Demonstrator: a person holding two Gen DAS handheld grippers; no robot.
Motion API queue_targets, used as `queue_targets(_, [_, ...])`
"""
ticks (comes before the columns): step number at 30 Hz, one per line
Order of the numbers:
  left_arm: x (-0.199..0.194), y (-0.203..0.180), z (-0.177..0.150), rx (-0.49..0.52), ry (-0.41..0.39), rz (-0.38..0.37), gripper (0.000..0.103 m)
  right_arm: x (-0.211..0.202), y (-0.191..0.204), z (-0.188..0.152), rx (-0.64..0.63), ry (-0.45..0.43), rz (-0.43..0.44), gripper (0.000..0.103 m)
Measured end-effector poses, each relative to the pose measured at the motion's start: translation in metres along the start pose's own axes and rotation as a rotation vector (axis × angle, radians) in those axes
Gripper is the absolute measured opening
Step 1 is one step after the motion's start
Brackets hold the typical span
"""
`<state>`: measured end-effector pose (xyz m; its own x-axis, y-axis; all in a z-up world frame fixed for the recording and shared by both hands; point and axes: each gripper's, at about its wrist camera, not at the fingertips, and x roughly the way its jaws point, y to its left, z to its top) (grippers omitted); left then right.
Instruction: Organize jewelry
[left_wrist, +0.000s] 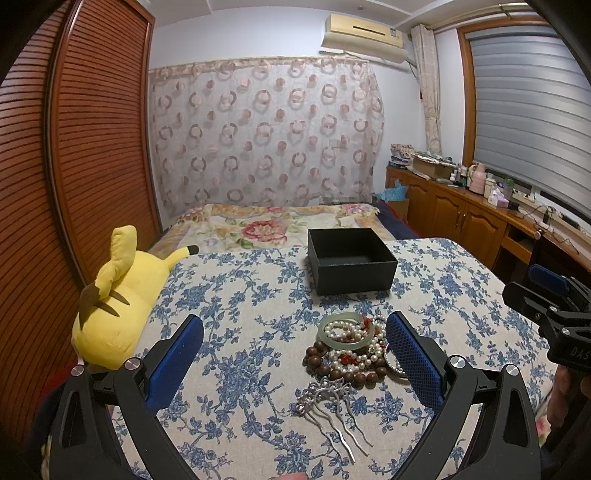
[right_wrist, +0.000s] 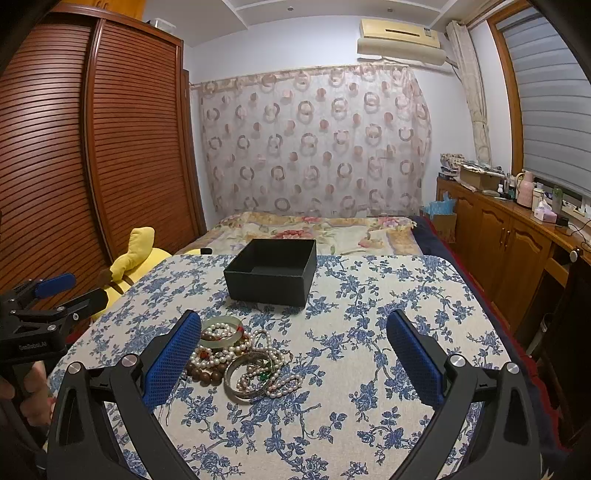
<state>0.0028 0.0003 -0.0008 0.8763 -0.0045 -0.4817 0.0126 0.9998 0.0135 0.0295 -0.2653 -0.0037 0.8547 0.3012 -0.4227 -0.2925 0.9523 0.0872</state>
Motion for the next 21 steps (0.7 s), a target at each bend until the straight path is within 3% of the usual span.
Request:
queue_targets(15, [0.034,0.017,-0.030,-0.023,0.121,0.001,0.095,0.010,0.005,-0.014,-0.033,0.037,0.019,0.101])
queue_targets(21, [0.050,0.020,-0.045,-0.024,0.189,-0.038,0.095,0.020,0.005,-0.022,-0.039,0.085,0.056,0.100])
